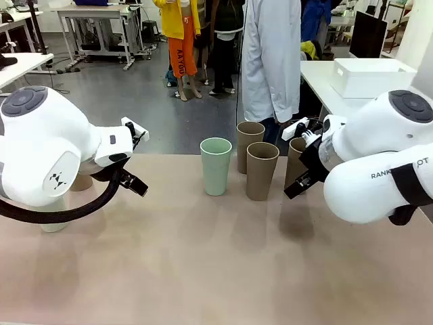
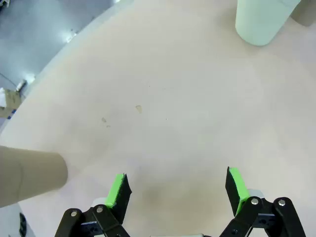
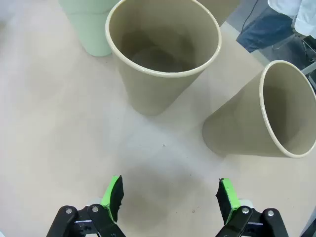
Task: Stack the cups and store them in the basket.
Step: Pick up two Reusable plastic cups , one in each hand.
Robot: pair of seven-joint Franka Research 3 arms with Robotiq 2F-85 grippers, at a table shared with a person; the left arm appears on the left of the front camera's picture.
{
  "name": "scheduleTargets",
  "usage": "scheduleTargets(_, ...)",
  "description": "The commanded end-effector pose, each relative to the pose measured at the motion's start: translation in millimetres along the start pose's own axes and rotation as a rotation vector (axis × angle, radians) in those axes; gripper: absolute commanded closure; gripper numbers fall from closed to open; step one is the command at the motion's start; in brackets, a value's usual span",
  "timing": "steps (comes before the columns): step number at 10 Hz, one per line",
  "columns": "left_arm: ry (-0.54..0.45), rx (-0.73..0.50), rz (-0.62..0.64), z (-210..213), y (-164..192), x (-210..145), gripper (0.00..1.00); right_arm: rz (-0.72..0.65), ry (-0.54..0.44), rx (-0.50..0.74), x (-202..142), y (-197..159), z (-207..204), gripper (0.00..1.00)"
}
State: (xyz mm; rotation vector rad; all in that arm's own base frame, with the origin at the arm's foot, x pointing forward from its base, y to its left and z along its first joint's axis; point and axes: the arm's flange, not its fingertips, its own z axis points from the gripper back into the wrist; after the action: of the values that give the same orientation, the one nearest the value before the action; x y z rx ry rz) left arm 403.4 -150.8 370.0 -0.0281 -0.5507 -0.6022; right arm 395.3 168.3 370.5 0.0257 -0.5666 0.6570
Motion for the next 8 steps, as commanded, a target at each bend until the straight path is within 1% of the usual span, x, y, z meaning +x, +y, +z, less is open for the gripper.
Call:
scheduleTargets(1, 0.000, 0.000, 0.000, 0.1, 0.0, 0.1, 0.00, 0.000, 0.000, 0.000, 0.0, 0.0, 0.0, 0.00)
scheduleTargets(8, 0.000, 0.000, 0.000, 0.1, 0.0, 0.1, 0.00, 0.000, 0.000, 0.000, 0.0, 0.0, 0.0, 0.00)
